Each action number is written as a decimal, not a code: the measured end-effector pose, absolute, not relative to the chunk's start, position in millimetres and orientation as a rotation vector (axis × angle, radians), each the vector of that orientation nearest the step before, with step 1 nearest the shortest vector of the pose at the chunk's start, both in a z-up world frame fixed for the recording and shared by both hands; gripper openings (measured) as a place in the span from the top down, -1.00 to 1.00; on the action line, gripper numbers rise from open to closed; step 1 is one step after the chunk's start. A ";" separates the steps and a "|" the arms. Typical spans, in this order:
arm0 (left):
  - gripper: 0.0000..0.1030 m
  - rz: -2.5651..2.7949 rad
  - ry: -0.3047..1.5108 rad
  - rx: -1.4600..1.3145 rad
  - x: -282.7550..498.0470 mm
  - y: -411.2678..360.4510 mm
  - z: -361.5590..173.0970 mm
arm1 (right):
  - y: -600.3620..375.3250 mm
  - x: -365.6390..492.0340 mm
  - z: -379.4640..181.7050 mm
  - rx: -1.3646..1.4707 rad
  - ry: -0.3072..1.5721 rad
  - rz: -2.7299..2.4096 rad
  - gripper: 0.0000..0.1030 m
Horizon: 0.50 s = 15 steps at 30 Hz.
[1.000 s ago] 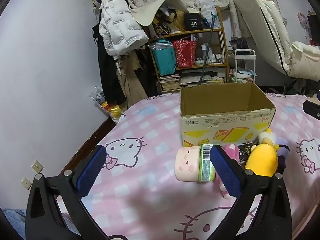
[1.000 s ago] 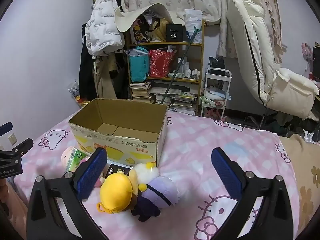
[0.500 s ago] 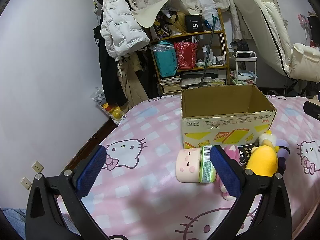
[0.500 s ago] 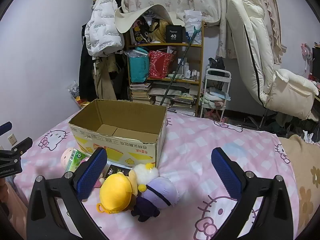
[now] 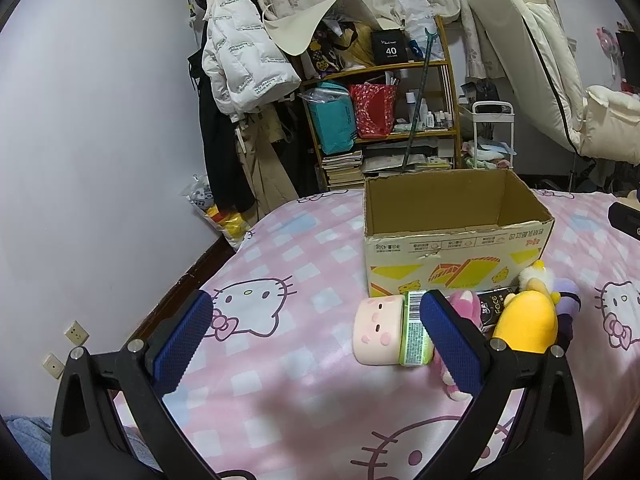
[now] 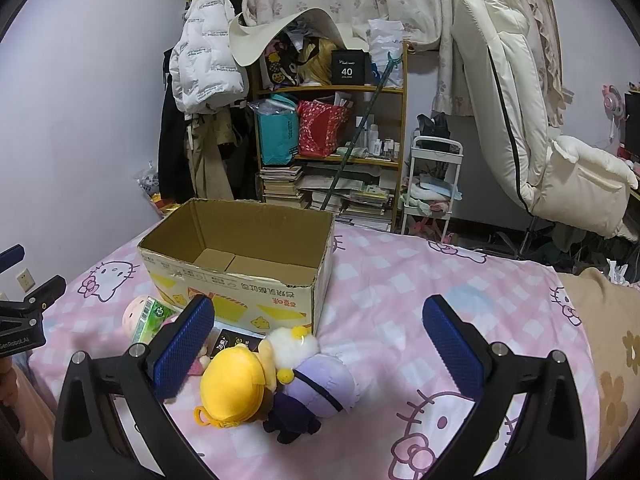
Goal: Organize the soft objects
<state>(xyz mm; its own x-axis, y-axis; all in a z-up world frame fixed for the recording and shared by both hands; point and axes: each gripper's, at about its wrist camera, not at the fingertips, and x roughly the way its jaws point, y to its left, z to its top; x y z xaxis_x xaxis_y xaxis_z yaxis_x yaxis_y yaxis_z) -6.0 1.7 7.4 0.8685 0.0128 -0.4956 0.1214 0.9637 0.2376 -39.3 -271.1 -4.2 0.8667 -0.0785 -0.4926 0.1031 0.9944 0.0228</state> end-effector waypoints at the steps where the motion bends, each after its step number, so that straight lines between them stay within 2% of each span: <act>1: -0.98 -0.057 0.517 0.265 -6.1 1.8 7.3 | -271.7 -39.5 -4.0 0.050 0.513 -0.095 -1.00; 15: -0.98 -0.063 0.525 0.275 -3.9 0.9 5.5 | -270.6 -38.5 -5.2 0.057 0.516 -0.102 -1.00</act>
<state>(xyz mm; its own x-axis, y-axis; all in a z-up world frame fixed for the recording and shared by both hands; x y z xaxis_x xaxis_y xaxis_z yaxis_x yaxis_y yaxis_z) -3.9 0.9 5.5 0.8643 0.0108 -0.5028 0.1292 0.9615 0.2426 -38.5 -270.6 -5.2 0.8649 -0.0827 -0.4951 0.1112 0.9934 0.0284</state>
